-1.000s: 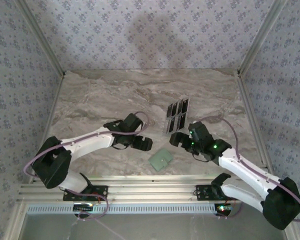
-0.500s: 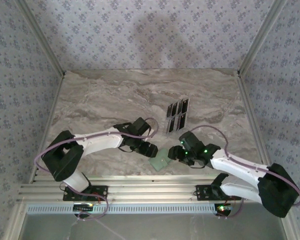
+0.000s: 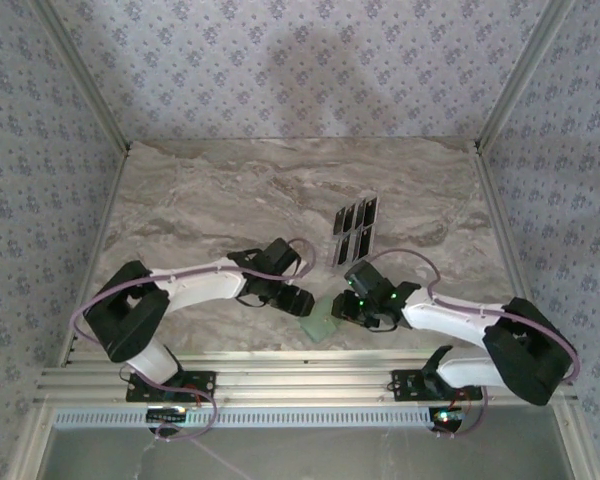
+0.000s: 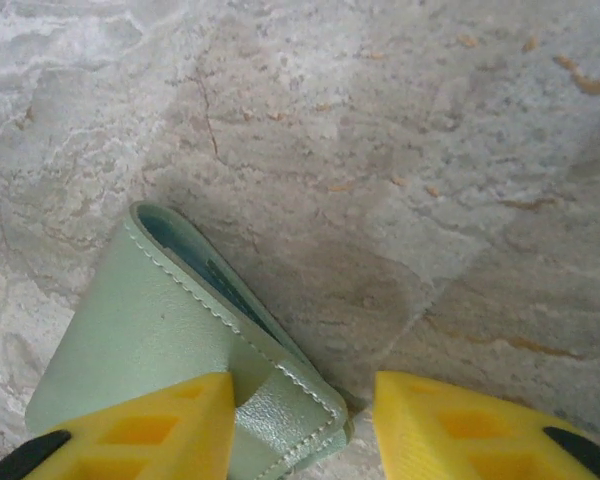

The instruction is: Put the credit cards into the card holder

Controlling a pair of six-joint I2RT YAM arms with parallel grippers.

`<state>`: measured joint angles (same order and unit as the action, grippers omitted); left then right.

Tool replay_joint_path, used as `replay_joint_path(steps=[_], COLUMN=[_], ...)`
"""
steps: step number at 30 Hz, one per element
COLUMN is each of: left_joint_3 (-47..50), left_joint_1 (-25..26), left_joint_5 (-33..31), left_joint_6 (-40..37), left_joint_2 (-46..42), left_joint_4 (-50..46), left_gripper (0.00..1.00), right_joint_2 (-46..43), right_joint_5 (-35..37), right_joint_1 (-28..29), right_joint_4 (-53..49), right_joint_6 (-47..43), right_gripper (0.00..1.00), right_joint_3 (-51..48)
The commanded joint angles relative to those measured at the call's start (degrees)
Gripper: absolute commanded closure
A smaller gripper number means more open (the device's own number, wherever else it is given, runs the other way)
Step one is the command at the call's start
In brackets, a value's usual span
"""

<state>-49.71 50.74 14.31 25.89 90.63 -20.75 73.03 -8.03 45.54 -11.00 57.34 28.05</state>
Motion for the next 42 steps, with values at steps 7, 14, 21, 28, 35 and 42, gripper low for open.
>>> replay_joint_path(steps=[7,14,21,28,35,42], left_joint_3=[6.4,10.7,12.7,13.2,14.7,15.4], left_joint_1=[-3.9,-7.3,-8.1,-9.1,-9.2,-9.1], left_joint_5=[-0.4,1.5,1.3,2.0,6.6,8.9], left_joint_6=[2.3,5.4,7.6,7.9,8.8,9.0], left_joint_2=[-8.1,-12.2,-12.5,-12.2,-11.4,-11.1], left_joint_4=[2.0,3.2,5.0,7.2,11.3,12.4], left_gripper=[0.21,0.22,0.23,0.28,0.37,0.44], right_joint_2=[7.3,15.1,21.1,22.3,22.6,22.9], right_joint_5=[-2.4,-2.2,-1.6,-1.8,-1.8,-2.0], right_joint_1=[1.0,1.9,2.1,2.1,2.0,2.1], right_joint_4=[10.0,11.0,12.0,12.1,12.0,12.1], right_joint_6=[-0.4,-0.7,-1.0,-1.0,-1.2,-1.4], right_gripper=[0.95,1.0,1.0,1.0,1.0,1.0], right_joint_3=[5.3,12.1,16.1,16.1,16.1,16.0])
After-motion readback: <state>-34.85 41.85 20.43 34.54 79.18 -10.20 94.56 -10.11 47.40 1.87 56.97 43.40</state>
